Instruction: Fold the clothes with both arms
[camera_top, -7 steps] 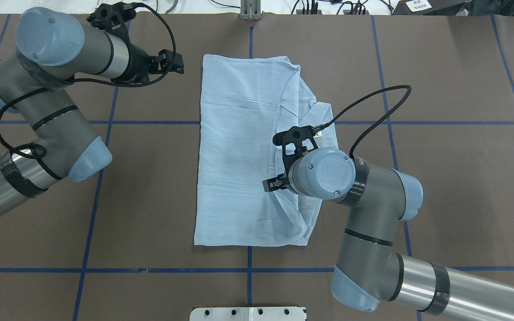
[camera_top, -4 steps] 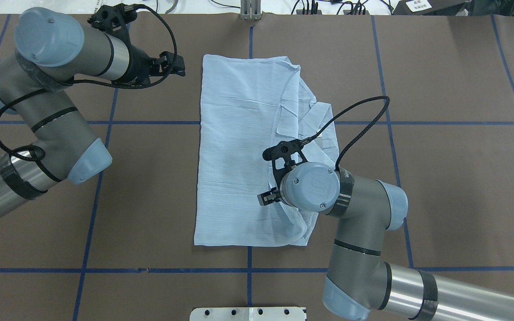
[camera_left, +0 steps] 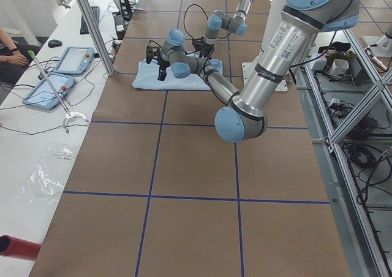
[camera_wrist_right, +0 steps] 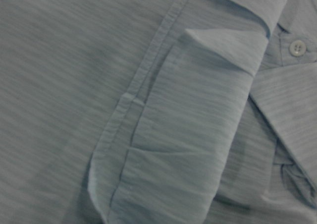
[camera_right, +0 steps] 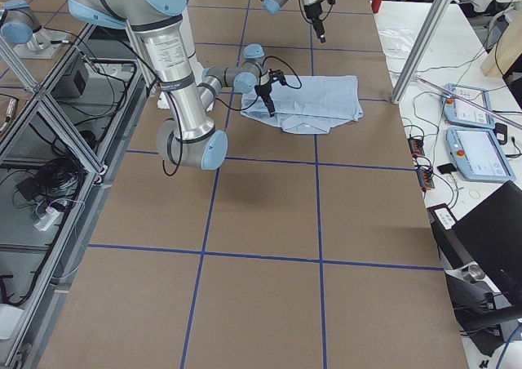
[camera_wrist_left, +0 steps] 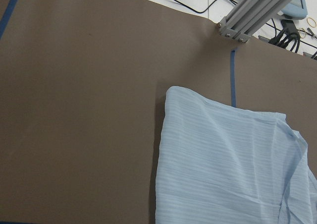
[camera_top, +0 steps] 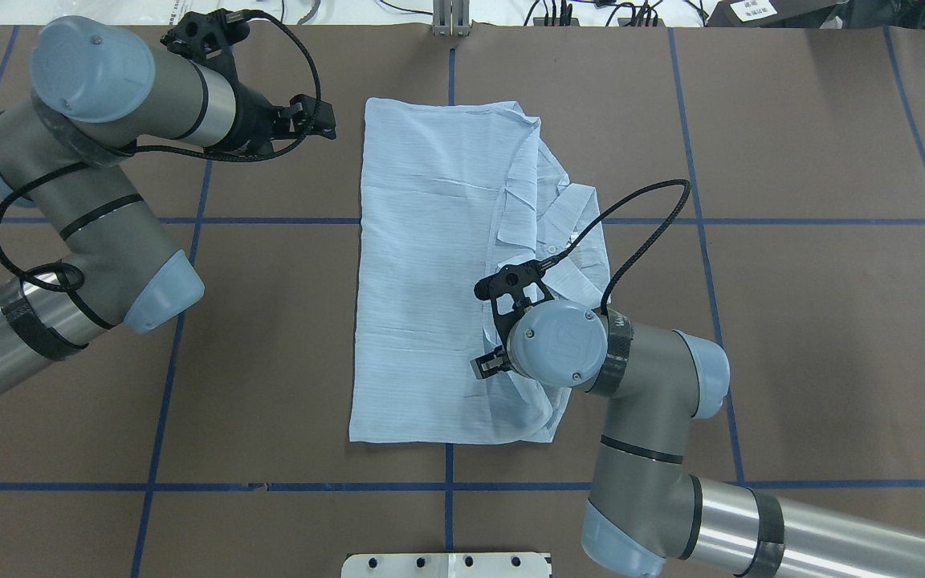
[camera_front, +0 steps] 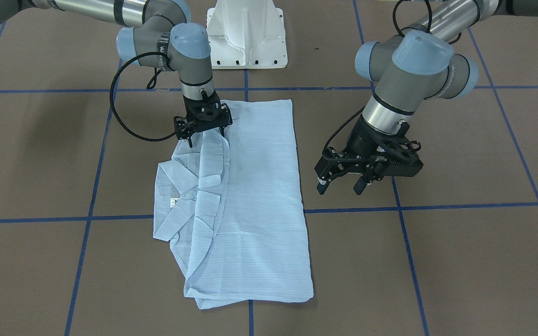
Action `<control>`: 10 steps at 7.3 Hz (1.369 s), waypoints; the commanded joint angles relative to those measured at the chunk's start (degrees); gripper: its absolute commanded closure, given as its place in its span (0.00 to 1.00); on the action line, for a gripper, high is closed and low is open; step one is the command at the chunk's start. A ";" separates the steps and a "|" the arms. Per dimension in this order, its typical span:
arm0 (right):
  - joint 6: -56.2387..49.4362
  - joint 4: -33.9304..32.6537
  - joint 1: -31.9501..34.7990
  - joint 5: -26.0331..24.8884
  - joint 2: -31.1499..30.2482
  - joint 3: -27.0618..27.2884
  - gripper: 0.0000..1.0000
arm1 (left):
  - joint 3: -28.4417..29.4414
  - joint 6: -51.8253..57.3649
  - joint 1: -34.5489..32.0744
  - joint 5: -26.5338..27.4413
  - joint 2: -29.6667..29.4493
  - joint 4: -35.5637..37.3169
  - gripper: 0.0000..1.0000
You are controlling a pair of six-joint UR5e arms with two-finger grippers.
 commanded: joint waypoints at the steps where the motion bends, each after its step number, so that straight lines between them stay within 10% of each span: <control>1: -6.12 -3.86 3.21 1.11 -6.20 7.39 0.00 | 0.05 -0.13 0.37 0.00 -0.09 -0.10 0.00; 4: -10.19 -4.77 7.08 1.12 -20.63 16.40 0.00 | 0.22 -2.41 0.99 0.00 -0.70 -0.18 0.00; 10: -7.07 -4.51 13.25 14.55 -13.98 18.52 0.00 | -1.61 -15.25 13.77 0.52 0.44 2.00 0.00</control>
